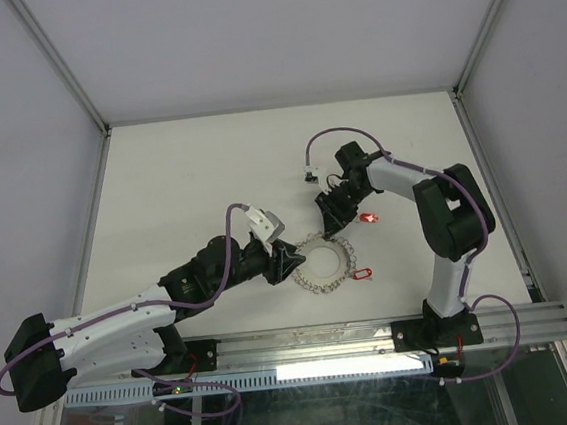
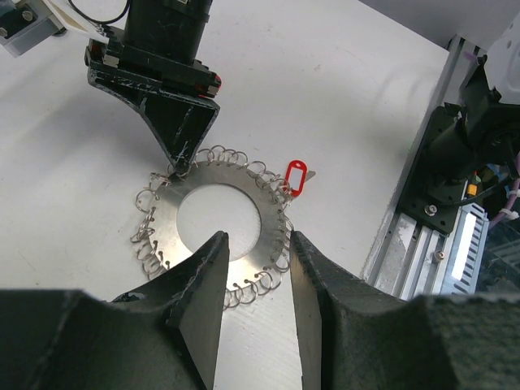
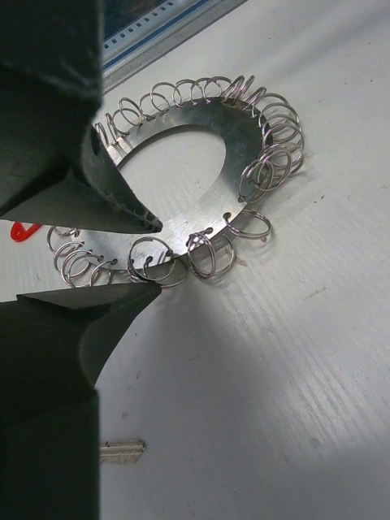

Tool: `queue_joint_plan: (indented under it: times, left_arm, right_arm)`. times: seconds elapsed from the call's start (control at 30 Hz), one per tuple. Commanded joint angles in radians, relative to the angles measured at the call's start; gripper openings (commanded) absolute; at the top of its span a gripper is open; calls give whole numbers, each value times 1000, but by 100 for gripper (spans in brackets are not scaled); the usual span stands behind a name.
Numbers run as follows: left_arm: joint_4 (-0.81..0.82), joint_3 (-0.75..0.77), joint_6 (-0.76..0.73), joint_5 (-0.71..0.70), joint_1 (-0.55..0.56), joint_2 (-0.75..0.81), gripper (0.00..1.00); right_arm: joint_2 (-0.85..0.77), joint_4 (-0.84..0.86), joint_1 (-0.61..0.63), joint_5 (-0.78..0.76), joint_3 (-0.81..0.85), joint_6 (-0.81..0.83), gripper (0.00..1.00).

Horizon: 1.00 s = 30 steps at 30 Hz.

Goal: Put the keys on the keyring
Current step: Pick up the keyring from the center of the board.

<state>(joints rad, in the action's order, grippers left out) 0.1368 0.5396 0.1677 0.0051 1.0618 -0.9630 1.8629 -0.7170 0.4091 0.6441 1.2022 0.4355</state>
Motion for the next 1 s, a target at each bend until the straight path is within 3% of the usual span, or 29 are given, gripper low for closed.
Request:
queue_joint_plan:
  times: [0.0, 0.3, 0.4, 0.53, 0.67, 0.8, 0.97]
  left_arm:
    - [2, 20, -7, -1, 12, 4, 35]
    - [2, 26, -11, 1, 12, -3, 35]
    - [1, 28, -11, -1, 12, -5, 35]
    - [1, 28, -11, -6, 12, -6, 35]
    - [1, 26, -7, -13, 12, -5, 35]
    - [10, 19, -4, -19, 12, -6, 36]
    - [18, 19, -1, -17, 12, -15, 36]
  right_arm:
    - [2, 2, 2, 4, 38, 5, 35]
    - [-8, 20, 2, 20, 33, -36, 32]
    - [-62, 88, 1, 12, 15, -134, 41]
    - [-151, 245, -1, -74, -55, -387, 43]
    - [-213, 338, -7, -155, -135, -632, 36]
    - [-288, 438, -7, -199, -248, -903, 37]
    - [-330, 421, 6, -323, -314, -1060, 37]
